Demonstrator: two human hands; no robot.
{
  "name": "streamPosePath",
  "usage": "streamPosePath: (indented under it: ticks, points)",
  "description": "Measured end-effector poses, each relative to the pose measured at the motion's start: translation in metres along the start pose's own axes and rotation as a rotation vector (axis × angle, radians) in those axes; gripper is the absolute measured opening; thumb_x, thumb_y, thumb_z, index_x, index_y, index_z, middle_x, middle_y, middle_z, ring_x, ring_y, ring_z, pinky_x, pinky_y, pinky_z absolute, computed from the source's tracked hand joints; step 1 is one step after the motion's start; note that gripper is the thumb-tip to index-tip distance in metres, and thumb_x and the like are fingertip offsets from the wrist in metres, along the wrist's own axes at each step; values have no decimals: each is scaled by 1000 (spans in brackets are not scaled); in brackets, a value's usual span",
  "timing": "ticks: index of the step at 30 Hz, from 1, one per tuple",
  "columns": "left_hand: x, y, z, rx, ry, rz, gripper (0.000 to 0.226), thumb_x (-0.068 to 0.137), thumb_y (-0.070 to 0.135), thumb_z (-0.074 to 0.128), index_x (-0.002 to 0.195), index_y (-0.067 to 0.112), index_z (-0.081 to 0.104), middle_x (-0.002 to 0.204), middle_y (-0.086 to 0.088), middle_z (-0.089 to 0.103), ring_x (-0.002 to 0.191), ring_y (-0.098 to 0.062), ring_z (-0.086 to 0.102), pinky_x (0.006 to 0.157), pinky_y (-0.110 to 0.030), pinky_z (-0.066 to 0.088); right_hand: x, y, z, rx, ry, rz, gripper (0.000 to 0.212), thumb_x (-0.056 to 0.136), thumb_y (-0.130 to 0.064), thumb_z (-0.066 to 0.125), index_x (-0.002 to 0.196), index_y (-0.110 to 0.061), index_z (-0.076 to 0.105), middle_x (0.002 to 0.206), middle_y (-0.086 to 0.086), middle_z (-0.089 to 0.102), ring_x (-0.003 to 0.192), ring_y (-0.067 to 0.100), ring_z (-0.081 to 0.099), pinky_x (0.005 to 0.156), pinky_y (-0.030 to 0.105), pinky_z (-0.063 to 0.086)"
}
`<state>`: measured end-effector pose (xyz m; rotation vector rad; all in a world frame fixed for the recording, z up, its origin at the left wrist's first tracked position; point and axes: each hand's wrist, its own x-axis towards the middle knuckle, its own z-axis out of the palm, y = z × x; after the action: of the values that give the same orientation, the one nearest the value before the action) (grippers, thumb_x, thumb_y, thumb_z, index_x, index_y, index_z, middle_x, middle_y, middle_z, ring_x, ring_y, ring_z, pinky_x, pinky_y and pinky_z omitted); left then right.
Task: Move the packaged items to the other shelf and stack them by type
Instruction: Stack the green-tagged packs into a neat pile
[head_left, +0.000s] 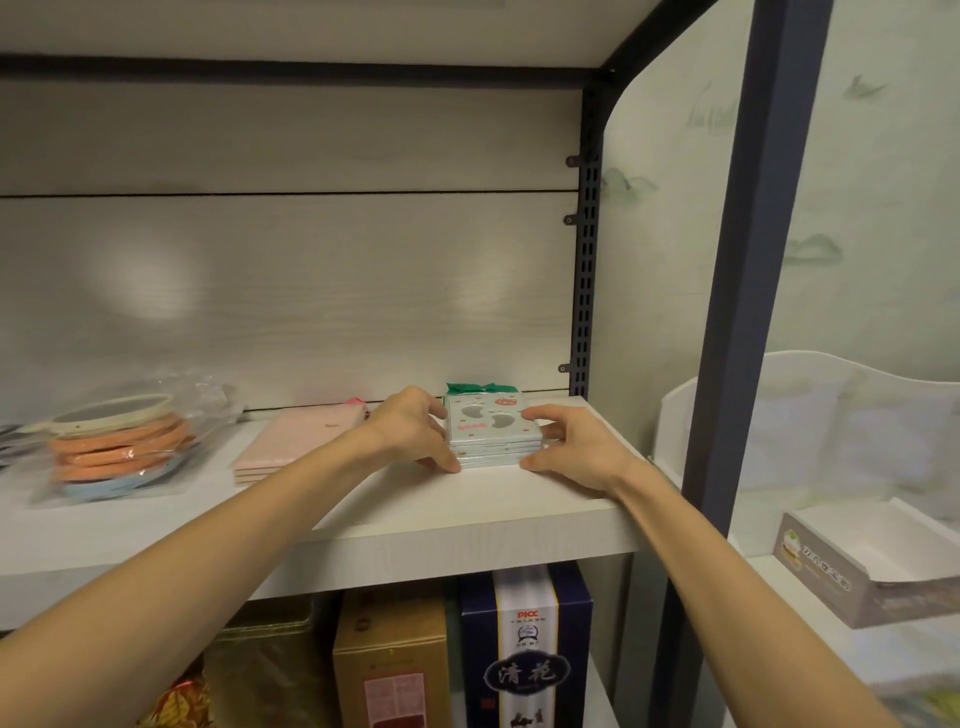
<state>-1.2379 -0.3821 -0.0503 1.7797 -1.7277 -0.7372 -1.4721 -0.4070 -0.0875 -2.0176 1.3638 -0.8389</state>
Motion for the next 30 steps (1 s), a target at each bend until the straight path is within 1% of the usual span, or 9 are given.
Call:
streamPosePath:
  ticks: [4, 6, 8, 10, 14, 18, 21, 24, 30]
  points:
    - [0, -1, 5, 59, 28, 24, 82, 65, 1, 90, 138, 4, 54, 93, -1, 72, 88, -26, 73, 86, -38, 61, -2, -4, 5, -152, 43, -16, 68, 82, -27, 75, 144, -31, 50, 137, 0, 60, 116, 15, 59, 105, 36, 48]
    - [-3, -1, 8, 207, 44, 78, 67, 71, 15, 87, 132, 12, 60, 102, 1, 73, 95, -22, 72, 86, -32, 58, -5, -7, 8, -313, 63, -36, 67, 85, -31, 66, 148, -31, 44, 135, 1, 62, 113, 19, 60, 100, 37, 49]
    - [-5, -3, 11, 348, 67, 140, 54, 75, 27, 81, 125, 17, 64, 108, 3, 72, 99, -20, 68, 89, -33, 56, -8, -9, 12, -476, 76, -68, 65, 89, -36, 58, 151, -30, 39, 134, 4, 63, 118, 26, 56, 98, 38, 49]
    - [-4, -7, 12, 391, 73, 163, 56, 78, 32, 77, 130, 20, 61, 114, 3, 71, 104, -20, 65, 94, -35, 53, -9, -9, 14, -541, 75, -75, 66, 92, -38, 52, 154, -29, 32, 131, 11, 62, 120, 30, 51, 97, 39, 48]
    - [-3, -13, 14, 383, 23, 167, 65, 83, 36, 72, 142, 24, 49, 124, 2, 67, 113, -21, 63, 100, -37, 50, -9, -9, 16, -564, 56, -67, 66, 95, -38, 49, 156, -27, 28, 129, 17, 60, 118, 33, 52, 97, 40, 47]
    - [-1, -10, 17, 365, 26, 182, 55, 82, 31, 72, 133, 20, 55, 123, 0, 69, 108, -23, 65, 98, -40, 52, -9, -11, 13, -495, 52, -46, 67, 93, -34, 54, 155, -24, 31, 136, 12, 60, 120, 31, 54, 101, 41, 47]
    - [1, -6, 18, 303, 30, 184, 54, 79, 26, 76, 130, 20, 59, 116, 1, 71, 104, -22, 68, 96, -40, 53, -9, -11, 7, -371, 70, -9, 67, 89, -28, 61, 152, -22, 38, 142, 5, 57, 125, 26, 54, 105, 37, 45]
    - [4, -4, 22, 243, 31, 181, 56, 74, 25, 77, 128, 22, 61, 113, 2, 72, 102, -21, 69, 97, -41, 54, -12, -12, 6, -370, 113, 13, 66, 88, -28, 61, 150, -22, 40, 141, 5, 58, 124, 26, 55, 103, 37, 46]
    - [10, 7, 44, 232, 78, 209, 72, 76, 30, 78, 143, 23, 51, 121, 3, 67, 107, -19, 66, 97, -34, 52, -16, -8, 4, -380, 225, 98, 61, 87, -31, 57, 146, -23, 44, 132, 9, 63, 119, 31, 57, 99, 39, 50]
